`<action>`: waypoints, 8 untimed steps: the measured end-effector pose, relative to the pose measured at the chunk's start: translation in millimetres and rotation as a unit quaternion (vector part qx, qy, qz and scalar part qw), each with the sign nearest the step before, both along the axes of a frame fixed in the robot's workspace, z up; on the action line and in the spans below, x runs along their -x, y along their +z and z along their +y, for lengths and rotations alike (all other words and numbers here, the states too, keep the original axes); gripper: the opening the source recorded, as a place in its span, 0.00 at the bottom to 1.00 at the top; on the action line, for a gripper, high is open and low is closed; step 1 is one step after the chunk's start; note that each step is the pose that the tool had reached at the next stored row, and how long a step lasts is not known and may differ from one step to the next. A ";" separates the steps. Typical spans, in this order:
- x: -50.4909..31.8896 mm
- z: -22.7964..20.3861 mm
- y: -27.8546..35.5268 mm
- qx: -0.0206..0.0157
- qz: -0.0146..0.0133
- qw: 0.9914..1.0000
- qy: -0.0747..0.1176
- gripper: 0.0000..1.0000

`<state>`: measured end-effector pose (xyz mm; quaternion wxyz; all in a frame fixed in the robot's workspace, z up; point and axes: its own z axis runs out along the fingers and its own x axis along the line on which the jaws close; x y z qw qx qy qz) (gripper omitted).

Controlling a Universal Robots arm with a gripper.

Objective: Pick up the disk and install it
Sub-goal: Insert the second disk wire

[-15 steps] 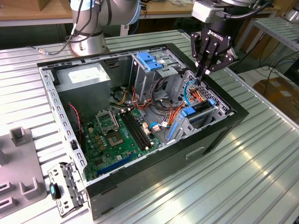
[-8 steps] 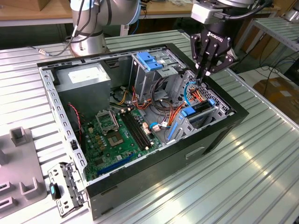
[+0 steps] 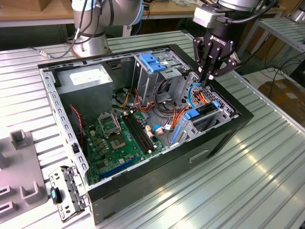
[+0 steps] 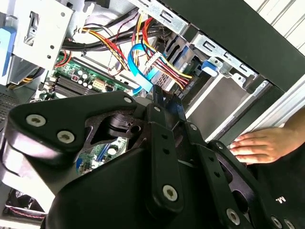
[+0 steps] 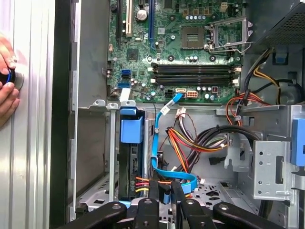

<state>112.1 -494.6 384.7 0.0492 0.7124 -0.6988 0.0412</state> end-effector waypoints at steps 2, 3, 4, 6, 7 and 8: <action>0.0 0.0 -1.3 0.000 0.000 1.000 0.000 0.25; -0.1 0.0 -2.4 0.000 0.000 1.000 0.000 0.25; -0.1 0.0 -3.6 0.000 0.000 1.000 0.000 0.25; -0.1 0.0 -4.9 0.000 0.000 1.000 0.000 0.25; -0.1 0.0 -5.5 0.000 0.000 1.000 0.000 0.25; -0.1 0.0 -6.4 0.000 0.000 1.000 0.000 0.24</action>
